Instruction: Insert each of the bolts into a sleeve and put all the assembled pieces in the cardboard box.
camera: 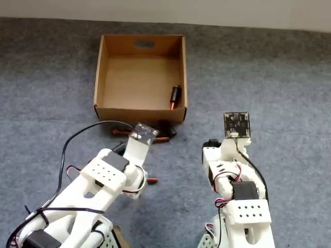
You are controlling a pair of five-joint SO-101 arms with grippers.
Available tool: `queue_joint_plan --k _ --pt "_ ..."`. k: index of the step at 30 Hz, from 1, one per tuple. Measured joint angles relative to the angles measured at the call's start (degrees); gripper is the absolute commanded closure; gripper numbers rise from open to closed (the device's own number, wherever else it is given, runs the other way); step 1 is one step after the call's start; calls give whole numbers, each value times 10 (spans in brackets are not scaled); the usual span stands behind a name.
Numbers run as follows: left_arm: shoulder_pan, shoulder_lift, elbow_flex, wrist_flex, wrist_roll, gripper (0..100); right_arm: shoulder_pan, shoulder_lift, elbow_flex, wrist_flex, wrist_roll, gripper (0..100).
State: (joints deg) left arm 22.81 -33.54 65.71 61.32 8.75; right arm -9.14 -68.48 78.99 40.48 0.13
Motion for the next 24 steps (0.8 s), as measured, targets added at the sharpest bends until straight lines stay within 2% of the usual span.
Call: queue_joint_plan --k 4,11,16,24 --pt "-2 0 0 -11 30 835 0 0 0 0 0 992" --pt "-2 0 0 -76 130 833 0 0 0 0 0 992" --pt "-2 0 0 -91 212 763 3 0 0 0 0 992" --pt "-23 0 0 -93 264 765 3 0 0 0 0 992"
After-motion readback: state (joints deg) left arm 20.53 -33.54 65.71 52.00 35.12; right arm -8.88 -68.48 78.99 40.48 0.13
